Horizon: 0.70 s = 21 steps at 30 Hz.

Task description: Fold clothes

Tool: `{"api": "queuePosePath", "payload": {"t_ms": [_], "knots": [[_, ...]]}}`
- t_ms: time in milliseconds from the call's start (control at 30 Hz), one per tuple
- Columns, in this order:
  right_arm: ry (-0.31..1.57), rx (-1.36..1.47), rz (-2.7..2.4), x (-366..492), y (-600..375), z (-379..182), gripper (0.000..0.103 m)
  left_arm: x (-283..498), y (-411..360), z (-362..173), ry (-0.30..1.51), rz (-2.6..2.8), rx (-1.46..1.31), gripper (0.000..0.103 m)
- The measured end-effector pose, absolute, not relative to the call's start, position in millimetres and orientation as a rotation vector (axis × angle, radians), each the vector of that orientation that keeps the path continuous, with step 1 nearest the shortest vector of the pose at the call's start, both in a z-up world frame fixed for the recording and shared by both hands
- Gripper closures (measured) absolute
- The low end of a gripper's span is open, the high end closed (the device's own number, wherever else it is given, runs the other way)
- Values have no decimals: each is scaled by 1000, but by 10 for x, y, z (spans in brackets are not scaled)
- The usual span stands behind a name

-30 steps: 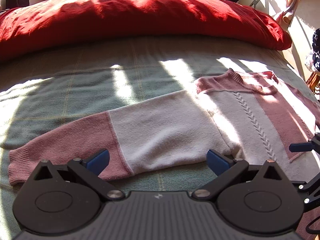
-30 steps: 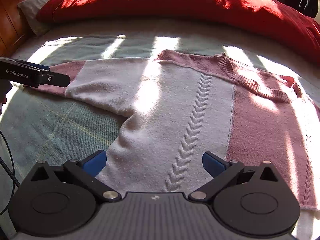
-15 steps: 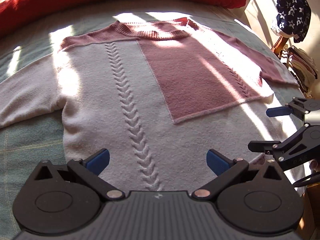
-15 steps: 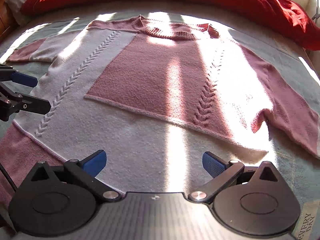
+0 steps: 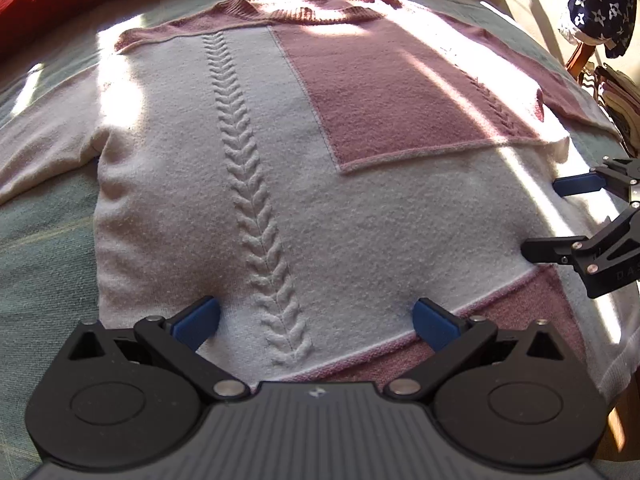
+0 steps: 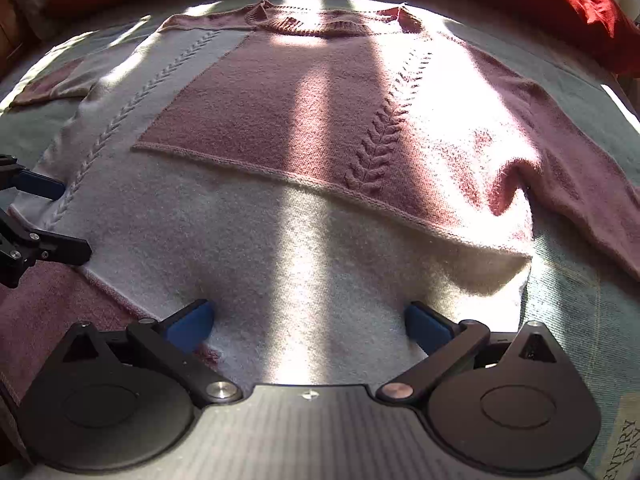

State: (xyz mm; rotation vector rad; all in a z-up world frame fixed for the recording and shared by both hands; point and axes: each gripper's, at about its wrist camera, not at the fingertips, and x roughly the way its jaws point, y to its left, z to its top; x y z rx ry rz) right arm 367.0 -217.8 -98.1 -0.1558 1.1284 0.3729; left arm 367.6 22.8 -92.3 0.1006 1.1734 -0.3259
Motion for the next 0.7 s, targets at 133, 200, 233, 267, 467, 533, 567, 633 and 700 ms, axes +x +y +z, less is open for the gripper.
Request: {"api": "queuePosePath", "payload": {"t_ms": [133, 200, 233, 267, 467, 533, 567, 633, 700], "knots": [[1101, -164, 377, 3627, -2178, -966, 0, 3614, 215, -906, 1154, -337, 130, 1], [1090, -178, 391, 3597, -2190, -950, 0, 3531, 223, -867, 1147, -354, 151, 1], [1089, -182, 397, 3581, -2201, -943, 0, 3467, 236, -843, 1147, -362, 160, 1], [1090, -185, 402, 3565, -2215, -936, 0, 3381, 258, -816, 1148, -364, 164, 1], [1087, -202, 416, 3464, -2266, -946, 0, 2813, 377, -727, 1221, -392, 116, 1], [1083, -209, 413, 3453, -2259, -954, 0, 2644, 401, -763, 1271, -382, 91, 1], [1083, -210, 411, 3455, -2253, -957, 0, 2577, 406, -772, 1286, -375, 85, 1], [1085, -210, 407, 3458, -2248, -960, 0, 2501, 394, -733, 1280, -373, 77, 1], [1082, -214, 406, 3452, -2243, -963, 0, 2497, 336, -648, 1249, -401, 58, 1]]}}
